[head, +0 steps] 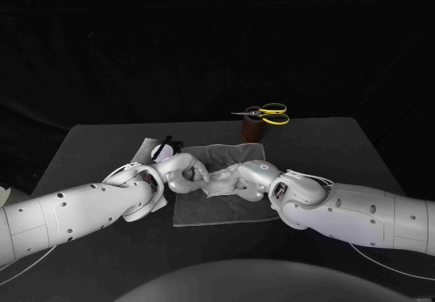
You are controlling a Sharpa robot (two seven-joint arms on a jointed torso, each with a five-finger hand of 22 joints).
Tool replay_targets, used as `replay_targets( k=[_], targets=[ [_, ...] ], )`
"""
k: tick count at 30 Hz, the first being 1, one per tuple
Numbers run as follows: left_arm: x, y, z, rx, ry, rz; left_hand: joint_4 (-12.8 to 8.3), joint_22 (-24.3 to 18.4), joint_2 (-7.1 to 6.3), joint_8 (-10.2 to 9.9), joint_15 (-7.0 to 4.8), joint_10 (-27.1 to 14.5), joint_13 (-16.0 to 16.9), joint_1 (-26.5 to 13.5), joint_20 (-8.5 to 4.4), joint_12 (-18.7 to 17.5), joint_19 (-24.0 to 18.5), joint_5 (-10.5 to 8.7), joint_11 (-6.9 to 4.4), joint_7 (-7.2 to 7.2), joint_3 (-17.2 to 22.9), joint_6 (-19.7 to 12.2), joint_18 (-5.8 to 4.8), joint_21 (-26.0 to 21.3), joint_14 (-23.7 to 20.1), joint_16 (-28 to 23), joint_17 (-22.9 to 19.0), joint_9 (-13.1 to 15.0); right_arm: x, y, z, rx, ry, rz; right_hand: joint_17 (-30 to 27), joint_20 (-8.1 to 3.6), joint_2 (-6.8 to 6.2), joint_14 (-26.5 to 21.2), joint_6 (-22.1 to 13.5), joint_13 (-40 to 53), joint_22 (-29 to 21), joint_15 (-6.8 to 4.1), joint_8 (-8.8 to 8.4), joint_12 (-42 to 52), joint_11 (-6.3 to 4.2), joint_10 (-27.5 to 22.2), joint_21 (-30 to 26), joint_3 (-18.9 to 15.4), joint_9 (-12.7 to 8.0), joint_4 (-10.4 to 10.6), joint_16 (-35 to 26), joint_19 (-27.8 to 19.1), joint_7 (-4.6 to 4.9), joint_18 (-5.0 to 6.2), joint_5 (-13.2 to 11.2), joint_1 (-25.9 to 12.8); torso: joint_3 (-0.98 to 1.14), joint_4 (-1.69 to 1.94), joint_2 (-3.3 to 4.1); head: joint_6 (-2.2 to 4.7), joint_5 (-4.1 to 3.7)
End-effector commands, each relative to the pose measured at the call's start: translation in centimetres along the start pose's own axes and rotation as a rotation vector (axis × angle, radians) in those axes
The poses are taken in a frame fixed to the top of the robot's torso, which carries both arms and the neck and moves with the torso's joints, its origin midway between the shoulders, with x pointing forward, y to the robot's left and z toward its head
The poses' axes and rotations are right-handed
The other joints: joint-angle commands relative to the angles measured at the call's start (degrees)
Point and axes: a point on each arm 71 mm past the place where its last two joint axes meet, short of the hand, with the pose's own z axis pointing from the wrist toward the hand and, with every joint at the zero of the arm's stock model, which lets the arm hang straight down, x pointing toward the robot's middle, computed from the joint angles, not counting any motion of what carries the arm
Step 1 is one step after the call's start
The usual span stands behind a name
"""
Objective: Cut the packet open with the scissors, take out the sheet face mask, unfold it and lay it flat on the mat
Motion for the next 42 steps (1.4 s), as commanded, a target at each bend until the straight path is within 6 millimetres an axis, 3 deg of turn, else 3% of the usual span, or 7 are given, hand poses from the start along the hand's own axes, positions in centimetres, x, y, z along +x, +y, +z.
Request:
replay_targets(
  k=[1,9,21,38,42],
  targets=[
    [0.0,-0.2,0.0,0.012,-0.003,-0.015,-0.1,0.1,0.52,0.3,0.05,0.4,0.1,0.1,0.11,0.4,0.4,-0.13,0.12,-0.13,-0.2,0.4,-0.55,0.4,0.4,0.3,0.2,0.0,-0.2,0.1,0.0,-0.001,-0.044,-0.007,14.6,-0.05,0.24,5.7,0.1,12.0,0.2,-0.43,0.25,0.3,-0.43,4.8,0.4,0.3,0.2,0.0,0.2,0.5,-0.19,0.15,0.0,-0.7,-0.01,0.03,-0.01,0.00,0.11],
    [0.1,-0.2,0.0,0.012,-0.002,-0.020,-0.1,0.0,0.49,0.2,0.04,0.4,0.1,0.2,0.08,0.4,0.4,-0.13,0.11,-0.12,-0.2,0.3,-0.55,0.4,0.3,0.3,0.1,-0.1,-0.1,0.0,0.2,0.008,-0.042,-0.007,14.7,-0.17,-0.06,5.8,0.1,12.1,0.4,-0.60,0.63,0.5,-0.63,4.9,0.6,0.4,0.5,0.0,0.3,0.8,-0.41,0.10,0.0,-1.1,-0.03,0.03,-0.03,0.00,0.13],
    [0.1,-0.1,0.0,0.010,0.003,-0.026,-0.2,0.1,0.43,0.1,0.02,0.5,0.2,0.2,0.05,0.5,0.5,-0.13,0.12,-0.09,-0.2,0.1,-0.56,0.4,0.4,0.3,0.2,-0.2,0.4,0.6,0.1,-0.007,-0.025,0.002,15.0,-0.38,-1.95,5.9,1.0,12.5,0.5,-1.14,1.73,1.0,-1.30,5.1,0.7,0.2,1.1,-0.3,0.4,1.1,-1.24,0.03,0.0,-2.2,-0.01,-0.01,-0.01,0.00,0.11],
    [0.1,-0.1,0.0,0.007,0.011,-0.030,-0.2,0.0,0.39,0.0,0.02,0.4,0.2,0.2,0.04,0.5,0.5,-0.13,0.14,-0.07,-0.3,0.0,-0.55,0.4,0.4,0.3,0.2,-0.2,1.2,1.0,0.0,-0.014,0.038,0.008,14.7,-0.42,-2.54,5.8,1.3,12.2,0.2,-1.47,1.96,0.5,-1.72,5.0,-0.1,-0.2,1.1,0.0,0.3,0.9,-1.76,0.11,0.0,-3.0,-0.03,0.03,-0.02,0.00,0.01],
    [0.1,0.0,-0.1,0.005,0.012,-0.032,-0.1,0.0,0.34,0.0,0.02,0.4,0.2,0.2,0.03,0.5,0.5,-0.13,0.15,-0.05,-0.3,0.0,-0.55,0.4,0.4,0.3,0.2,-0.3,1.5,0.9,-0.2,-0.010,0.070,0.020,14.0,-0.42,-2.30,5.6,-0.3,11.7,-0.5,-1.53,1.02,-0.2,-1.63,4.7,-1.7,-0.6,0.6,0.9,0.0,0.2,-1.53,0.31,0.0,-3.9,-0.03,0.00,-0.02,0.00,0.01]
  ],
)
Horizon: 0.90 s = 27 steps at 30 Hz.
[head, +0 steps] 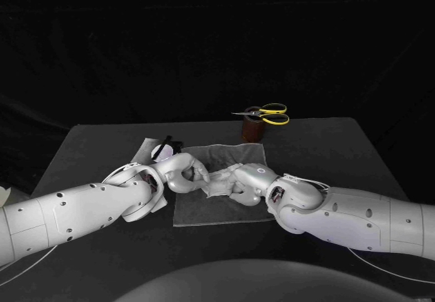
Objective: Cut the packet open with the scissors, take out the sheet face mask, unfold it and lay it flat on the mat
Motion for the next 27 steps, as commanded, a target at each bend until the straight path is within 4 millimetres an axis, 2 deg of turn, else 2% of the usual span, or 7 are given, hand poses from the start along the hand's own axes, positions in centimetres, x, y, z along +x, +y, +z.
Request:
replay_targets(
  k=[1,2,3,6,16,20,27],
  targets=[
    [0.1,-0.1,0.0,0.008,0.013,-0.012,-0.1,0.0,0.32,-0.1,0.02,0.4,0.1,0.2,0.02,0.3,0.5,-0.13,0.15,-0.03,-0.3,-0.1,-0.53,0.1,0.4,0.4,0.1,-0.1,0.6,0.0,-0.2,0.003,0.070,0.007,13.8,0.04,0.01,5.6,-2.2,11.7,-0.5,-0.03,-1.39,-0.4,0.32,4.5,-1.1,-0.8,-0.7,1.0,-0.2,-0.9,0.95,0.72,0.0,-1.3,0.01,-0.04,0.00,0.00,-0.01],
    [0.1,-0.1,0.0,0.007,0.013,-0.012,-0.1,0.0,0.32,-0.1,0.02,0.4,0.1,0.2,0.02,0.3,0.5,-0.13,0.15,-0.03,-0.3,-0.1,-0.53,0.1,0.4,0.4,0.1,-0.1,0.6,0.0,-0.3,0.004,0.072,0.009,13.7,0.11,-0.08,5.5,-3.2,11.6,-0.6,0.30,-2.06,-0.5,0.75,4.4,-1.4,-1.1,-1.0,1.3,-0.3,-1.0,1.46,0.73,0.0,-1.5,0.01,-0.04,0.00,0.00,-0.01],
    [0.1,-0.1,0.0,0.006,0.014,-0.012,-0.1,0.0,0.32,-0.1,0.02,0.4,0.1,0.2,0.02,0.3,0.5,-0.13,0.15,-0.03,-0.3,-0.1,-0.53,0.1,0.4,0.4,0.1,-0.1,0.6,-0.1,-0.4,0.006,0.075,0.013,13.5,0.35,-0.23,5.5,-4.8,11.6,-0.7,0.93,-3.25,-0.6,1.51,4.4,-1.6,-1.6,-1.5,1.7,-0.3,-1.0,2.36,0.65,0.1,-1.9,0.02,-0.05,-0.01,0.00,0.02],
    [0.1,0.0,-0.1,0.004,0.014,-0.013,-0.1,0.0,0.28,-0.2,0.03,0.4,0.1,0.2,0.01,0.3,0.5,-0.12,0.16,0.00,-0.3,-0.2,-0.53,0.1,0.4,0.4,0.1,-0.2,0.6,-0.1,-0.6,0.010,0.080,0.021,13.6,0.77,-0.38,5.5,-5.7,11.6,-0.7,1.53,-4.17,-0.6,2.15,4.4,-1.8,-2.3,-1.9,2.3,-0.3,-1.0,3.03,0.61,0.3,-2.2,0.04,-0.04,0.00,0.00,0.05],
    [0.1,0.1,-0.1,0.000,0.017,-0.016,-0.1,0.0,0.21,-0.4,0.05,0.4,0.1,0.1,0.00,0.3,0.5,-0.12,0.20,0.04,-0.4,-0.5,-0.52,0.1,0.4,0.3,0.1,-0.3,0.1,0.0,-1.9,0.015,0.066,0.059,13.7,0.99,-0.10,5.5,-5.5,11.7,-0.6,1.67,-4.30,-0.5,2.23,4.4,-1.6,-2.5,-1.9,2.6,-0.3,-0.8,3.04,0.57,0.8,-2.0,0.04,-0.06,0.01,0.00,-0.03],
    [0.1,0.1,-0.1,0.003,0.017,-0.020,-0.1,-0.2,0.28,-0.4,0.05,0.3,0.1,0.2,0.00,0.3,0.4,-0.12,0.19,0.04,-0.3,-0.5,-0.49,0.0,0.3,0.3,-0.1,-0.3,-0.9,-0.1,-2.8,0.007,0.001,0.094,14.1,1.11,0.39,5.7,-5.2,12.0,-0.2,1.61,-4.50,0.0,2.15,4.6,-1.0,-2.2,-2.0,2.6,-0.1,-0.3,2.97,0.58,2.6,-1.2,0.02,-0.11,-0.02,0.00,-0.12],
    [0.1,0.0,-0.1,0.006,0.020,-0.025,-0.1,-0.2,0.30,-0.5,0.05,0.3,0.1,0.2,0.00,0.3,0.4,-0.12,0.19,0.04,-0.3,-0.6,-0.49,0.0,0.3,0.3,-0.2,-0.3,-2.9,-0.9,-3.9,0.010,-0.072,0.141,13.9,1.15,0.80,5.6,-5.2,12.1,-0.3,1.63,-4.71,0.0,2.19,4.6,-1.2,-1.8,-2.1,2.4,-0.2,-0.2,3.04,0.64,3.1,-0.3,0.03,-0.06,0.01,0.00,-0.19]
  ],
)
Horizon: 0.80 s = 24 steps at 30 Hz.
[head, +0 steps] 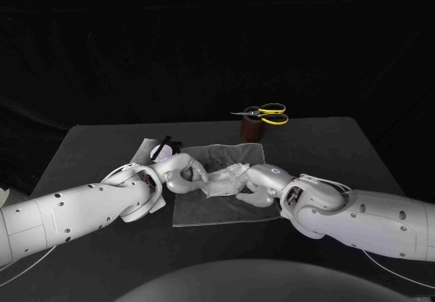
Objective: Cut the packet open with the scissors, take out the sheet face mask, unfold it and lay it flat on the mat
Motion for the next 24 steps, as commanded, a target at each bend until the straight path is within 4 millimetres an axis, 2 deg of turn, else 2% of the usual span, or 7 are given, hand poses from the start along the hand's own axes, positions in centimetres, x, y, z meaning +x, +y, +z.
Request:
replay_targets(
  k=[1,11,17,24],
  targets=[
    [0.2,-0.2,0.1,0.014,0.016,-0.014,-0.1,0.0,0.30,-0.2,0.05,0.3,0.0,0.2,0.00,0.3,0.4,-0.12,0.19,-0.16,-0.3,-0.3,-0.48,0.0,0.3,0.3,0.0,-0.1,-1.2,-0.2,-0.6,-0.007,-0.074,0.061,13.9,0.20,0.23,5.7,0.4,12.1,0.0,0.45,-0.31,0.1,0.28,4.7,-0.1,0.4,-0.1,-0.1,0.0,0.3,0.04,0.67,0.3,0.5,0.00,0.04,0.03,0.00,0.00],
    [0.3,-0.5,0.3,0.022,0.019,-0.018,0.0,-0.1,0.61,-0.3,0.06,0.1,0.0,0.4,0.00,0.2,0.3,-0.12,0.21,-0.13,-0.1,-0.3,-0.46,-0.1,0.2,0.2,-0.2,-0.1,-3.1,-2.2,-1.7,0.011,-0.097,0.048,13.9,0.22,1.28,5.7,0.6,12.0,0.4,0.49,-0.62,0.0,0.41,4.7,0.2,1.9,-0.1,-1.1,0.0,0.5,0.23,0.64,0.3,2.6,0.02,0.01,0.00,0.00,-0.14],
    [0.4,-0.5,0.3,0.022,0.019,-0.020,0.1,-0.2,0.71,-0.3,0.08,0.0,0.0,0.3,0.01,0.1,0.3,-0.12,0.23,-0.11,-0.1,-0.2,-0.45,-0.1,0.2,0.2,-0.3,-0.1,-3.1,-3.0,-1.7,-0.031,-0.060,-0.025,13.8,0.28,0.49,5.7,0.4,12.0,0.6,0.74,-1.18,-0.1,0.72,4.6,0.3,2.0,-0.3,-2.0,0.0,0.5,0.60,0.60,-0.3,3.1,0.01,0.02,0.02,0.00,-0.39],
    [0.4,-0.6,0.4,0.023,0.021,-0.021,0.1,-0.2,0.73,-0.3,0.08,0.0,0.0,0.3,0.01,0.1,0.3,-0.12,0.25,-0.10,-0.1,-0.2,-0.45,-0.1,0.2,0.2,-0.2,-0.1,-2.3,-2.7,-1.2,-0.088,-0.032,-0.112,13.9,0.34,0.09,5.7,0.6,11.9,0.7,0.88,-1.49,-0.1,0.84,4.6,0.3,1.9,-0.4,-2.2,0.0,0.4,0.70,0.59,-1.1,3.2,0.00,0.04,0.00,0.00,-0.53]
  ],
)
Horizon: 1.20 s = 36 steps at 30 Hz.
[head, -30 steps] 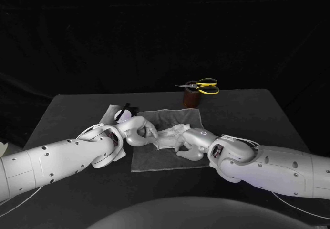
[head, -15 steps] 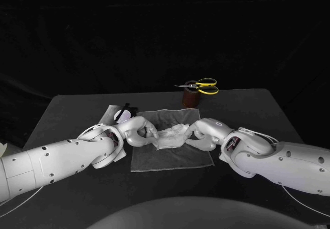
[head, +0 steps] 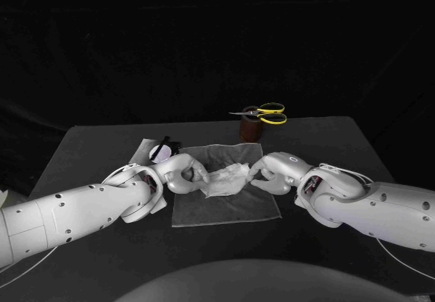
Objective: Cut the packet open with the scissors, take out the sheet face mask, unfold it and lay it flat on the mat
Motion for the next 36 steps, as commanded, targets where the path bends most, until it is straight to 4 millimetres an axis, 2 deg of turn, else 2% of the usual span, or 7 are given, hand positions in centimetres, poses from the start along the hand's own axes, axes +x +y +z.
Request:
replay_targets(
  k=[1,14,26,36],
  targets=[
    [0.2,-0.2,0.1,0.014,0.014,-0.010,0.1,0.1,0.51,-0.3,0.08,0.0,0.0,0.0,0.01,0.1,0.3,-0.12,0.24,-0.10,-0.1,-0.2,-0.45,-0.1,0.2,0.3,0.1,0.0,0.6,0.7,0.3,-0.092,0.031,-0.091,13.9,0.15,-0.35,5.6,0.1,11.9,0.1,0.62,-0.36,-0.2,0.40,4.5,0.0,0.0,-0.1,-0.4,0.3,0.2,0.31,0.60,-0.6,0.2,0.00,0.05,0.01,0.00,-0.16],
    [0.2,-0.2,0.2,0.015,0.017,-0.014,0.2,0.2,0.53,-0.2,0.09,0.0,0.0,0.0,0.01,0.1,0.4,-0.12,0.26,-0.09,-0.1,-0.2,-0.48,-0.1,0.3,0.3,0.2,0.0,2.2,1.4,2.2,-0.140,0.026,-0.231,13.4,0.51,-2.01,5.4,-1.4,11.5,-0.2,1.08,-2.64,-0.9,0.93,4.3,-1.3,-0.4,-1.4,-0.8,0.0,-0.5,0.91,0.78,-1.9,0.0,-0.05,0.13,0.03,0.00,-0.13],
    [0.2,-0.2,0.1,0.014,0.016,-0.015,0.2,0.2,0.51,-0.3,0.10,0.0,0.0,-0.1,0.01,0.1,0.4,-0.12,0.27,-0.09,-0.1,-0.2,-0.49,0.0,0.3,0.4,0.3,-0.1,3.6,1.5,2.8,-0.147,0.082,-0.289,12.8,0.68,-3.30,5.1,-1.5,11.1,-0.8,1.26,-3.40,-1.6,1.09,4.0,-3.0,-1.0,-1.9,-1.2,-0.2,-1.4,1.05,1.03,-2.2,-0.1,-0.06,0.08,-0.01,0.00,0.08],
    [0.2,-0.2,0.1,0.012,0.014,-0.019,0.2,0.2,0.47,-0.3,0.11,0.0,0.0,-0.1,0.02,0.0,0.4,-0.12,0.28,-0.09,-0.2,-0.2,-0.50,0.0,0.3,0.3,0.3,-0.1,4.0,1.5,3.0,-0.143,0.081,-0.306,12.8,0.70,-3.34,5.1,-1.4,11.1,-0.8,1.29,-3.42,-1.6,1.11,4.0,-2.9,-1.1,-2.0,-1.1,-0.2,-1.4,1.08,1.01,-2.2,-0.1,-0.03,0.10,0.01,0.00,0.16]
  ],
)
